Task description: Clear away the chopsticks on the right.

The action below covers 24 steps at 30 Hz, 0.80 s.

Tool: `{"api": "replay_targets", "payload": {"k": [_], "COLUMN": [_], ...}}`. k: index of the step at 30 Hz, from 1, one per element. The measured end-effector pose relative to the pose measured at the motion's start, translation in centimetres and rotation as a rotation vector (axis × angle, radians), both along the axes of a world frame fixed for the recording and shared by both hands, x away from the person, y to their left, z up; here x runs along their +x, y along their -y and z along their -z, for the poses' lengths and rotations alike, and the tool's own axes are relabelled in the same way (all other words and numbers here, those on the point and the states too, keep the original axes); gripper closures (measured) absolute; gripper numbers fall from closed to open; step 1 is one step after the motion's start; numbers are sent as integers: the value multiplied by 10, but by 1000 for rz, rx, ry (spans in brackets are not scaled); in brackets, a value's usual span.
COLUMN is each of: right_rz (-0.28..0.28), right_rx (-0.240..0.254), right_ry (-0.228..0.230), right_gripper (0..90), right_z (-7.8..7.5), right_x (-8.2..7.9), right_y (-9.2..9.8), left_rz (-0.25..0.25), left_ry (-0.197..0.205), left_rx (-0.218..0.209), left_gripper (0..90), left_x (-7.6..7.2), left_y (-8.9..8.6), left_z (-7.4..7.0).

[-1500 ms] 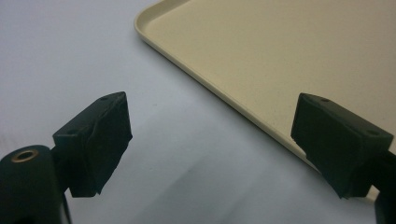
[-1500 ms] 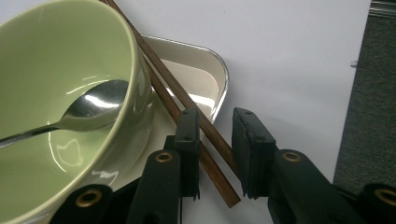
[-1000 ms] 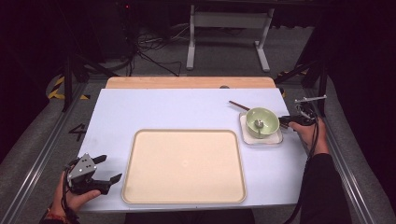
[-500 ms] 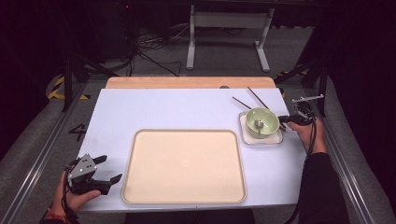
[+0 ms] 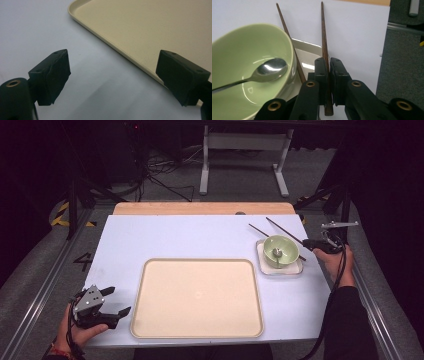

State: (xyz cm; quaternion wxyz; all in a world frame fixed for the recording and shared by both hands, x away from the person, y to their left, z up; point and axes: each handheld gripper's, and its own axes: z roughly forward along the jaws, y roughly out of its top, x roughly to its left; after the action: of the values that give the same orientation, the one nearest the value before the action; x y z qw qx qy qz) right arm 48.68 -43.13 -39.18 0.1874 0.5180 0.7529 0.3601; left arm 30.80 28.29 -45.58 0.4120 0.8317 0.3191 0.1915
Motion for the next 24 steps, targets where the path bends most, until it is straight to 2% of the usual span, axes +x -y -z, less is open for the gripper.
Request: {"api": "replay_targets", "payload": {"k": [6,10,14,20,24], "right_rz": [11,9,1,-6,-31], "right_rx": [16,41,42,73,87], "right_ry": [50,103,149,202,241], "right_gripper": [853,853,853,853,853], "right_z": [-14,-29,-44,-61,-74], "right_x": [-10,-24,-40,-58,-72], "right_y": [1,-1,-8,-12,-20], "left_rz": [-4,-8,-5,-3,-5], "left_ry": [-7,-4,0,1,1], "left_rx": [-3,4,5,0,-5], "left_gripper": [130,131,131,131,131], "left_x": [0,1,2,1,1], "left_y": [1,0,0,1,0], "left_z": [0,0,0,-1,-1]}}
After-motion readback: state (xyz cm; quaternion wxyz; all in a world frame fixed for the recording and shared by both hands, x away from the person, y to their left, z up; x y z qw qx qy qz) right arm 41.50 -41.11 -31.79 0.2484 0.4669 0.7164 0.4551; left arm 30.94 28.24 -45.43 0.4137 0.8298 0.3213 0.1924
